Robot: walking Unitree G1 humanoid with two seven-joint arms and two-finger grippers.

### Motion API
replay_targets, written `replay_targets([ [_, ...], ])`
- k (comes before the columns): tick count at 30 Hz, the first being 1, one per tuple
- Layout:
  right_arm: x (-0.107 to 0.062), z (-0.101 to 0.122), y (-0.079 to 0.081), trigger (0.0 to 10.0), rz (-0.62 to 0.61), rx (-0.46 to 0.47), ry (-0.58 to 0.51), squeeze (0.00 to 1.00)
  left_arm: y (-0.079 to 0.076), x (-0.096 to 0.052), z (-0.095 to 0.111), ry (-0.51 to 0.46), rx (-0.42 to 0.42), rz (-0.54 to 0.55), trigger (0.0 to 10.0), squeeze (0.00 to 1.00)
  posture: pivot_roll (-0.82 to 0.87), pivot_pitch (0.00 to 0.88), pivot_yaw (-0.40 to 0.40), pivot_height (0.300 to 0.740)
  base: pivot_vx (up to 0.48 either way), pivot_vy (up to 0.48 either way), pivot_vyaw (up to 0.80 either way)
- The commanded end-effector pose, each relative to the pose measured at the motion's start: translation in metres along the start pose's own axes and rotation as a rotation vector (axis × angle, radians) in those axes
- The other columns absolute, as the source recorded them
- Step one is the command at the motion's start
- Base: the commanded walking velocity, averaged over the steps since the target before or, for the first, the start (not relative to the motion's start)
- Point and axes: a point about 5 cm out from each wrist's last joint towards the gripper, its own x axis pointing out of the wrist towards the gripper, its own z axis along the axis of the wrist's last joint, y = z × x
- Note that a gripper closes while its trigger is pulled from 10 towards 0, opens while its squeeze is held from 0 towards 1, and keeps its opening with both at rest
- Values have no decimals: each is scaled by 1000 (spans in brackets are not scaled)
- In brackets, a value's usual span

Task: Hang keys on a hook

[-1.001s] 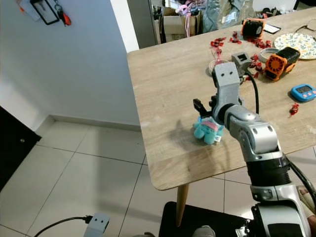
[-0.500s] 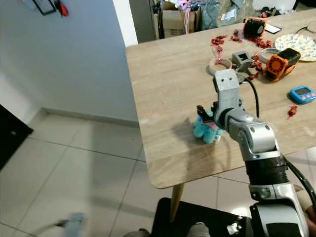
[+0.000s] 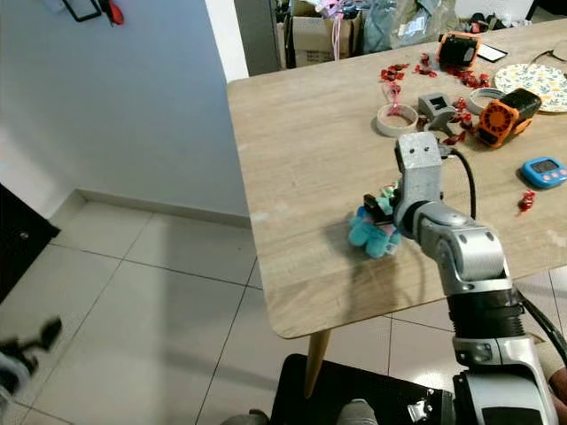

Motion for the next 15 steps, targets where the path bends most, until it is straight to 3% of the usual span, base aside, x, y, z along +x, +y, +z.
replay_targets([
  [1, -1, -5, -5, 10000, -13, 7, 23, 0, -5, 2, 27, -59, 2, -172, 10000, 0, -163, 175, 64, 740, 0, 0, 0],
  [2, -1, -5, -6, 10000, -16, 6, 28, 0, -19, 8, 44, -79, 19, -332, 10000, 0, -163, 173, 60, 740, 0, 0, 0],
  [3, -1, -5, -6, 10000, -16, 6, 28, 0, -19, 8, 44, -79, 19, -332, 10000, 0, -163, 173, 60, 740, 0, 0, 0],
  [4, -1, -5, -8, 10000, -20, 7, 33, 0, -33, 12, 57, -85, 45, -463, 10000, 0, -162, 172, 60, 740, 0, 0, 0],
  [5, -1, -5, -8, 10000, -20, 7, 33, 0, -33, 12, 57, -85, 45, -463, 10000, 0, -162, 172, 60, 740, 0, 0, 0],
  [7, -1, -6, -9, 10000, -23, 9, 44, 0, -69, 18, 82, -62, 132, -718, 10000, 0, -154, 170, 58, 740, 0, 0, 0],
  [8, -1, -6, -9, 10000, -23, 9, 44, 0, -69, 18, 82, -62, 132, -718, 10000, 0, -154, 170, 58, 740, 0, 0, 0],
  [9, -1, -6, -9, 10000, -24, 10, 48, 0, -81, 19, 89, -48, 157, -797, 10000, 0, -154, 170, 58, 740, 0, 0, 0],
  [10, -1, -7, -9, 10000, -22, 12, 53, 0, -104, 21, 98, 4, 244, -922, 10000, 0, -154, 167, 60, 740, 0, 0, 0],
  [12, 0, -7, -7, 10000, -22, 15, 52, 0, -134, 20, 106, 98, 381, -1083, 10000, 0, -156, 167, 67, 740, 0, 0, 0],
  [14, 0, -7, -6, 10000, -25, 21, 46, 0, -148, 18, 111, 174, 480, -1179, 10000, 0, -155, 167, 72, 740, 0, 0, 0],
  [15, 0, -7, -6, 10000, -25, 21, 46, 0, -148, 18, 111, 174, 480, -1179, 10000, 0, -155, 167, 72, 740, 0, 0, 0],
])
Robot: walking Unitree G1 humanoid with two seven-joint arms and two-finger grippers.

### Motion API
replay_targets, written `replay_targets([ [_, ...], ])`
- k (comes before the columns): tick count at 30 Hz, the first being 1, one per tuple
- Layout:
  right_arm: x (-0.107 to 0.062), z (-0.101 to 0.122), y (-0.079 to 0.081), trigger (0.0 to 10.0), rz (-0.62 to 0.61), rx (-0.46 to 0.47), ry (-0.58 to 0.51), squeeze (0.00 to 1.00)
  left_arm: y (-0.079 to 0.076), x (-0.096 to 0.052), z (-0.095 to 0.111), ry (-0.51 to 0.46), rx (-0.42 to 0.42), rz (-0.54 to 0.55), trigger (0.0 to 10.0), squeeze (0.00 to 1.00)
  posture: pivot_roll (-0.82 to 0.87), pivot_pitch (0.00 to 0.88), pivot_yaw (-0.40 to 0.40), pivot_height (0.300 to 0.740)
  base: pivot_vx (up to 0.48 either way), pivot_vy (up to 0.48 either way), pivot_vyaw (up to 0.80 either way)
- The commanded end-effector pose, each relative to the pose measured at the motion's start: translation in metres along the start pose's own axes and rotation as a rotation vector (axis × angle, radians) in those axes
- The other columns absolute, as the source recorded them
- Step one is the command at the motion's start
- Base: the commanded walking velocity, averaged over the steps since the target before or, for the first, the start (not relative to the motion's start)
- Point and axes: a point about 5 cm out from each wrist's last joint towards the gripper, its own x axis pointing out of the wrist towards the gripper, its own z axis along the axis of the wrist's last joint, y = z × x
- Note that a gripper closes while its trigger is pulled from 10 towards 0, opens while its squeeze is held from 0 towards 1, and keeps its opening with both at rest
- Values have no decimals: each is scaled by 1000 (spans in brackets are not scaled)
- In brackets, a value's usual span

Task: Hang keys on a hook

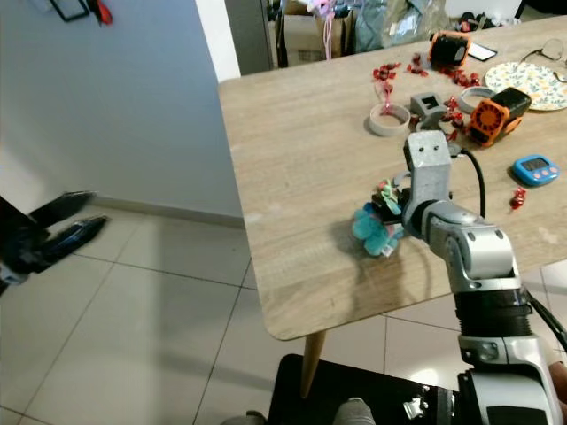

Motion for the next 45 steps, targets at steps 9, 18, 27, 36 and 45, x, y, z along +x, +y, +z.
replay_targets([
  [9, 4, -5, 4, 10000, 4, 77, 13, 0, -18, 17, 38, 229, 135, -203, 10000, 0, -145, 171, 79, 740, 0, 0, 0],
  [18, 11, -3, 2, 10000, -10, 111, 10, 0, -24, 29, 39, 256, 152, -225, 10000, 0, -153, 171, 79, 740, 0, 0, 0],
  [27, 20, -8, 12, 10000, 10, 115, 48, 0, -31, 37, 40, 256, 150, -253, 10000, 0, -152, 172, 78, 740, 0, 0, 0],
  [36, 22, -13, 16, 0, 27, 116, 74, 0, -33, 39, 41, 256, 153, -264, 10000, 0, -151, 175, 75, 740, 0, 0, 0],
  [45, 22, -14, 13, 0, 18, 121, 77, 0, -35, 42, 43, 248, 158, -273, 10000, 0, -156, 183, 74, 740, 0, 0, 0],
])
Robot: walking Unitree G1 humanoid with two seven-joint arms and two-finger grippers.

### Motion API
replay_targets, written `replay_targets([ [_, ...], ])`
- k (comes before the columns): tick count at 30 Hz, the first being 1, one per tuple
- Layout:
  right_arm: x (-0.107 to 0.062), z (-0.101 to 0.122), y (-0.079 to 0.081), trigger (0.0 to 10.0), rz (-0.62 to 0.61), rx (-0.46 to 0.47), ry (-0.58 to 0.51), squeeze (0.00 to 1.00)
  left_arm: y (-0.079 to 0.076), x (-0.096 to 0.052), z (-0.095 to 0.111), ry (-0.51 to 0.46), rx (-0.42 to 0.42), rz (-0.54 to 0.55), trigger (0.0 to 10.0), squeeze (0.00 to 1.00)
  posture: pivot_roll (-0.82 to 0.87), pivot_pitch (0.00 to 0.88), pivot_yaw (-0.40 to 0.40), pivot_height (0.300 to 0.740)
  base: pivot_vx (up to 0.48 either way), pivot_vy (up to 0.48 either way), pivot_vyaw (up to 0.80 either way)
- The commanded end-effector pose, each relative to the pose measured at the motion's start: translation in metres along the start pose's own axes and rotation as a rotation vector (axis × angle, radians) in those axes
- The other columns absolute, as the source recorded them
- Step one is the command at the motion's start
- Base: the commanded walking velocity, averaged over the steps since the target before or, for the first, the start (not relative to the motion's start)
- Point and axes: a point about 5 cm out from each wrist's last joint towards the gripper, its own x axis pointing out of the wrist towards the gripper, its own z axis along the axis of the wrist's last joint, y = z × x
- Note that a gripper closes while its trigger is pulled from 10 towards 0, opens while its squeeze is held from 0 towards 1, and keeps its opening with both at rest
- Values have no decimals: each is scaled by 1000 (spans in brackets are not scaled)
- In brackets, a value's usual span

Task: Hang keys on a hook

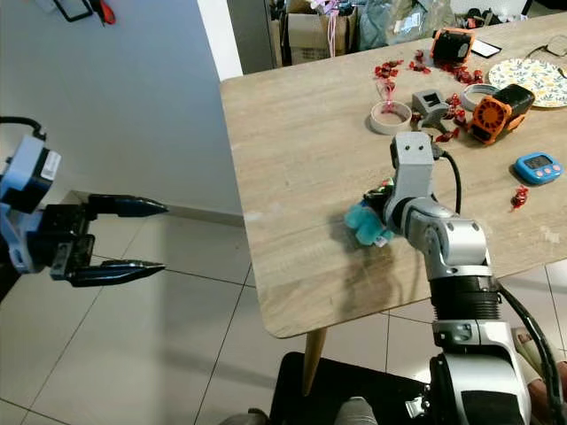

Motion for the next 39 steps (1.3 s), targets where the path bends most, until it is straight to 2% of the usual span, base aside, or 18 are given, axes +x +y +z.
replay_targets([
  [1, 2, -13, -5, 0, -31, 6, 61, 0, -2, 0, 4, 15, 8, -18, 10000, 0, -156, 183, 74, 740, 0, 0, 0],
  [8, 3, -9, -4, 0, -18, 27, 33, 0, -2, 0, 4, 12, 6, -17, 10000, 0, -156, 183, 74, 740, 0, 0, 0],
  [13, 0, 4, 2, 0, 33, 23, -56, 0, -3, 2, 3, 13, 5, -20, 10000, 0, -156, 183, 74, 740, 0, 0, 0],
  [15, -3, 13, 6, 0, 86, 27, -126, 0, -2, 2, 3, 12, 6, -19, 10000, 0, -156, 183, 74, 740, 0, 0, 0],
  [22, -10, 25, 16, 0, 190, 52, -238, 0, -1, 2, 3, 17, 17, -6, 10000, 0, -157, 178, 75, 740, 0, 0, 0],
  [24, -18, 35, 27, 0, 281, 47, -338, 0, -1, 3, 5, 3, 22, -5, 10000, 0, -157, 176, 76, 740, 0, 0, 0],
  [25, -18, 35, 27, 0, 281, 47, -338, 0, -1, 3, 5, 3, 22, -5, 10000, 0, -157, 176, 76, 740, 0, 0, 0],
  [27, -25, 43, 34, 0, 360, 26, -426, 0, -1, 5, 7, -16, 25, -7, 10000, 0, -157, 172, 77, 740, 0, 0, 0],
  [30, -30, 46, 37, 0, 405, 26, -469, 0, 0, 5, 8, -25, 27, -5, 10000, 0, -157, 172, 77, 740, 0, 0, 0],
  [32, -42, 51, 44, 0, 499, 19, -561, 0, 1, 6, 9, -50, 35, 10, 10000, 0, -158, 173, 81, 740, 0, 0, 0],
  [34, -51, 51, 49, 0, 566, -25, -621, 0, 4, 8, 11, -84, 46, 35, 10000, 0, -158, 174, 86, 740, 0, 0, 0],
  [39, -64, 47, 57, 0, 676, -98, -668, 0, 10, 14, 15, -177, 63, 100, 10000, 0, -158, 174, 86, 740, 0, 0, 0],
])
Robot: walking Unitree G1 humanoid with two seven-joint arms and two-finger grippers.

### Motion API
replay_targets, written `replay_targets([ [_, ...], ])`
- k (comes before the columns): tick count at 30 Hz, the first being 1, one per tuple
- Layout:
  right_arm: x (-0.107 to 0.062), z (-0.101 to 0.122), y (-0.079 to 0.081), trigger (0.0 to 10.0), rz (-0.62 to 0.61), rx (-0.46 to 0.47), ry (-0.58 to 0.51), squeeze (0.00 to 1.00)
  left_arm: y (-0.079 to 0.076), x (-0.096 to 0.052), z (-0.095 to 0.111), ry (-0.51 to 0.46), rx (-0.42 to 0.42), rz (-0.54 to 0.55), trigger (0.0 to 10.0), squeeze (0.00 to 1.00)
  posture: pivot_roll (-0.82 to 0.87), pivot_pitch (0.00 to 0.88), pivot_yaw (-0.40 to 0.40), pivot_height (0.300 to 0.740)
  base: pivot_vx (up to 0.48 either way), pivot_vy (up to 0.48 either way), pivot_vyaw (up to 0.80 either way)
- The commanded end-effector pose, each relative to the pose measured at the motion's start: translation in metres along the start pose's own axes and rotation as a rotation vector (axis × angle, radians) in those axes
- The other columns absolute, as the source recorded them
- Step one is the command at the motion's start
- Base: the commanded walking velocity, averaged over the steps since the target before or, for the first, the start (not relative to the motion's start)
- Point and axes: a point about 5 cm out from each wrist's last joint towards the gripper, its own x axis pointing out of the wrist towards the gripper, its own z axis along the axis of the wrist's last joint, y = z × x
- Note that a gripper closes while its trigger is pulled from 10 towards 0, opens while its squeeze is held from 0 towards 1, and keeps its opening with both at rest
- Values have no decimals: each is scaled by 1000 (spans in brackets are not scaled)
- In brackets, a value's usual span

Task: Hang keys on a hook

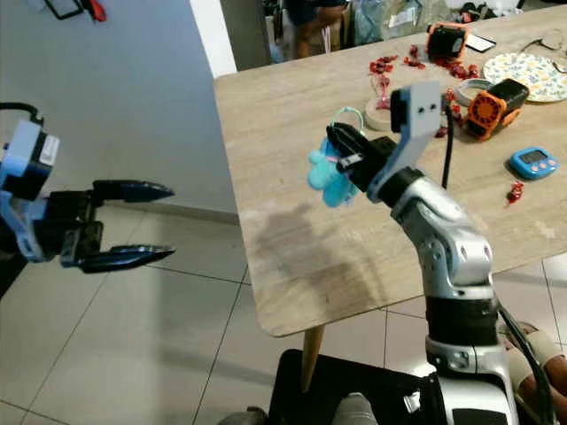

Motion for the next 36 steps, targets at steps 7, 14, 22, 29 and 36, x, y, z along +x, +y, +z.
replay_targets([
  [7, -7, 4, 28, 0, 216, 32, -78, 0, 5, 8, 4, -159, -6, 81, 10000, 0, -159, 170, 89, 740, 0, 0, 0],
  [14, -14, 7, 38, 0, 314, 62, -131, 0, 6, 7, 3, -197, -26, 110, 10000, 0, -151, 164, 92, 740, 0, 0, 0],
  [22, -22, 8, 48, 0, 403, 92, -154, 0, 6, 0, 6, -243, -39, 135, 10000, 0, -145, 155, 98, 740, 0, 0, 0],
  [29, -26, 8, 47, 0, 390, 98, -167, 0, 1, -8, 0, -277, -90, 125, 10000, 0, -143, 151, 103, 740, 0, 0, 0],
  [36, -25, 10, 44, 3176, 373, 89, -177, 0, -9, -10, -7, -275, -149, 92, 10000, 0, -136, 148, 103, 740, 0, 0, 0],
])
